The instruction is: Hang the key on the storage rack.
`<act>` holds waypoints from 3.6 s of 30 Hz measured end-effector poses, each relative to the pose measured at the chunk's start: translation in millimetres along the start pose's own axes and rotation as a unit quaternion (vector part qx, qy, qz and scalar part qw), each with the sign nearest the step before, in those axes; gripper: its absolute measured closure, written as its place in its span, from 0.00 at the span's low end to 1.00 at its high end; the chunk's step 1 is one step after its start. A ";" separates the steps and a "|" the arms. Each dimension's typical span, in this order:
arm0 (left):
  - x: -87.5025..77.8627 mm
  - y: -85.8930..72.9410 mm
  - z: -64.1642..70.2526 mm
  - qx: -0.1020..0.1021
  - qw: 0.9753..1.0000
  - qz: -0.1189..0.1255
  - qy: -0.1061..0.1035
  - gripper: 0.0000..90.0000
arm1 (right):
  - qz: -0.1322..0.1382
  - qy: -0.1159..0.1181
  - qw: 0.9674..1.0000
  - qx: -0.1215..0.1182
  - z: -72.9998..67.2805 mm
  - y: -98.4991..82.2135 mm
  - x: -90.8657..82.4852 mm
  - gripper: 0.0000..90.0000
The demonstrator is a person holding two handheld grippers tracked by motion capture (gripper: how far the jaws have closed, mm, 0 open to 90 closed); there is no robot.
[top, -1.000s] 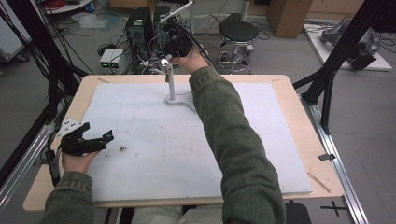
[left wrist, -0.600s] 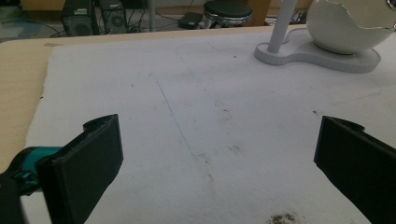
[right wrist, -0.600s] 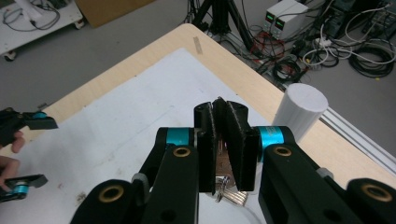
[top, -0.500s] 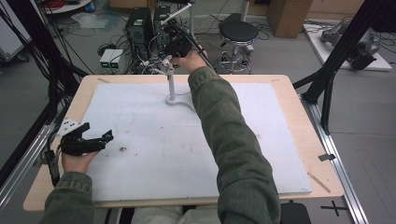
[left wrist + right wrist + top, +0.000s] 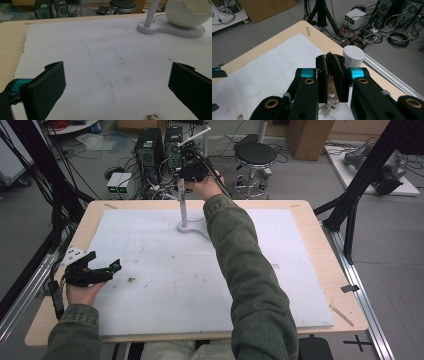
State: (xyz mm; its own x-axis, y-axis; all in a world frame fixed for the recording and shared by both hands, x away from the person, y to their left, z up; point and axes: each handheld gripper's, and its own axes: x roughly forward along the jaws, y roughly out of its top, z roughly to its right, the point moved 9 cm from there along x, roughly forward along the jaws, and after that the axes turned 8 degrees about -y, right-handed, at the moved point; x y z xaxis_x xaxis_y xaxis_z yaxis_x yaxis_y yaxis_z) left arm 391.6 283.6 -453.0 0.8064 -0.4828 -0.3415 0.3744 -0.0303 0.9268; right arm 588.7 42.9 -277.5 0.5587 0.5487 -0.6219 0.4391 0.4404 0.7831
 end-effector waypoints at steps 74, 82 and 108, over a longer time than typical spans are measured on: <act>-0.6 0.6 3.8 -0.004 1.000 -0.004 -0.010 0.02 | -0.021 -0.090 0.995 0.048 42.3 -109.3 -107.5 0.01; -1.5 0.5 3.8 -0.004 1.000 -0.004 -0.011 0.02 | -0.017 -0.089 0.995 0.050 42.6 -121.7 -114.3 0.01; -1.6 -0.3 4.1 -0.005 1.000 -0.008 -0.011 0.02 | 0.001 -0.086 0.993 0.082 48.7 -178.9 -130.1 0.01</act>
State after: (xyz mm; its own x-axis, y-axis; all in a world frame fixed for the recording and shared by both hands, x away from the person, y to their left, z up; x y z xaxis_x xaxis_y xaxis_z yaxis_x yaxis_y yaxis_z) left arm 388.3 280.8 -452.1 0.7905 -0.5009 -0.3524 0.3912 -0.0297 0.9198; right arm 471.8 -141.8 -336.5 0.6663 0.4136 -0.6205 0.5375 0.3103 0.7840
